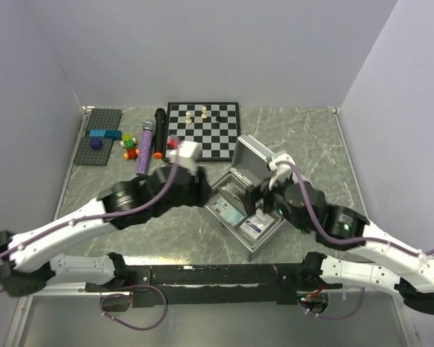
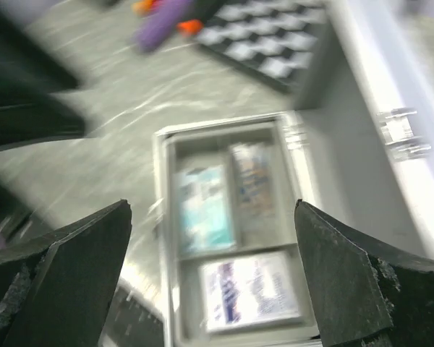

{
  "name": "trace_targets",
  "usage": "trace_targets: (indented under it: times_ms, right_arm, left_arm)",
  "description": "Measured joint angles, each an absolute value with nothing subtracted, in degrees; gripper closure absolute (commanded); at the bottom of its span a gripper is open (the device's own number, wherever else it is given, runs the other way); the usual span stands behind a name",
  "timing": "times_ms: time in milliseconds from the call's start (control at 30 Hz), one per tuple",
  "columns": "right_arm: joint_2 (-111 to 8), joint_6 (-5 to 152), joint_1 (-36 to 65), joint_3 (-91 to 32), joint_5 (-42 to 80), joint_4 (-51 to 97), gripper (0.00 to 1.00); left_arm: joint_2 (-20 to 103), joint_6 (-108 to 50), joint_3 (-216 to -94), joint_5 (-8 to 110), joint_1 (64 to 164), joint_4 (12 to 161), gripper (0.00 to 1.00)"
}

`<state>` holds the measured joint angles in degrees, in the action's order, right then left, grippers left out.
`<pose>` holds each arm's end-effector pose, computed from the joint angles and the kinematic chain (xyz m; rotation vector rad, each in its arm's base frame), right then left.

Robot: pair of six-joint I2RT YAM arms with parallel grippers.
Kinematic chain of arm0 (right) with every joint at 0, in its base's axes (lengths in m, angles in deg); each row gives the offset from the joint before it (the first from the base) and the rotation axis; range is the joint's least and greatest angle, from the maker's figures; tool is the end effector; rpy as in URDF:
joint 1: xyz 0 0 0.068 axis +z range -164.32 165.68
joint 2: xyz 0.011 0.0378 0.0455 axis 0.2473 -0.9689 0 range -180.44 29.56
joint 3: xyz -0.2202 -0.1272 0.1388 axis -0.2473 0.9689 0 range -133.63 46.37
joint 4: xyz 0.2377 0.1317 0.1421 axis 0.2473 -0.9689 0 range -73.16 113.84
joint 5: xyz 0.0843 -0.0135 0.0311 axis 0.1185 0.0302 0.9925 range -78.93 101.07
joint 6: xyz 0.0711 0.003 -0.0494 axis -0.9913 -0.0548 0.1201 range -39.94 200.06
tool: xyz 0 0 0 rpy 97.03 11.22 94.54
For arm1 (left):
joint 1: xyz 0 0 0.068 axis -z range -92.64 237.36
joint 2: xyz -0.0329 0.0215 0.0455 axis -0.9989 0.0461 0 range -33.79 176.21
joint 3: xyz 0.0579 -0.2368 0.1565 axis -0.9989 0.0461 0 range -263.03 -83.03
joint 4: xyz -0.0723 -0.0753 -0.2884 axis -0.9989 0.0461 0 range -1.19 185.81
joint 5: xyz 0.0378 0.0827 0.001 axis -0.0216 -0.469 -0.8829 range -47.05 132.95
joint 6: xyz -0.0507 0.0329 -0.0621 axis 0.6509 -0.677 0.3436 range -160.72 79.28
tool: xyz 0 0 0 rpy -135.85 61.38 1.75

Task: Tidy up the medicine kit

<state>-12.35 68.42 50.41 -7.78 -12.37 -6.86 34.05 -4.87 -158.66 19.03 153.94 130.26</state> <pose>0.1217 0.1866 0.3764 -0.5886 1.8065 0.5304 0.1538 -0.2774 0.3934 0.3344 2.1379 -0.6125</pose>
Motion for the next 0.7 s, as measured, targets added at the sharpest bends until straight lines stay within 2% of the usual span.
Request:
trace_targets:
  times_ms: [67, 167, 267, 533, 700]
  right_arm:
    - [-15.13, 67.11, 47.07, -10.27, -15.13, -7.25, 0.01]
    - [-19.96, 64.05, 36.99, -14.23, -15.96, -7.6, 0.01]
    - [-21.4, 63.13, 29.78, -15.93, -16.18, -7.54, 0.01]
    - [-23.15, 62.71, 24.51, -19.63, -15.04, -6.58, 0.0]
    - [-26.19, 61.14, 20.86, -19.52, -12.48, -7.47, 0.0]
  left_arm:
    - [28.43, -2.35, -152.78, 18.24, 150.84, 128.25, 0.43]
    - [21.02, 1.71, -141.88, 18.24, 146.4, 124.01, 0.44]
    - [18.09, 4.95, -133.99, 19.31, 144.57, 121.17, 0.46]
    - [16.8, 10.19, -122.84, 22.44, 144.39, 114.59, 0.48]
    - [16.74, 11.15, -121.16, 23.64, 144.37, 111.73, 0.49]
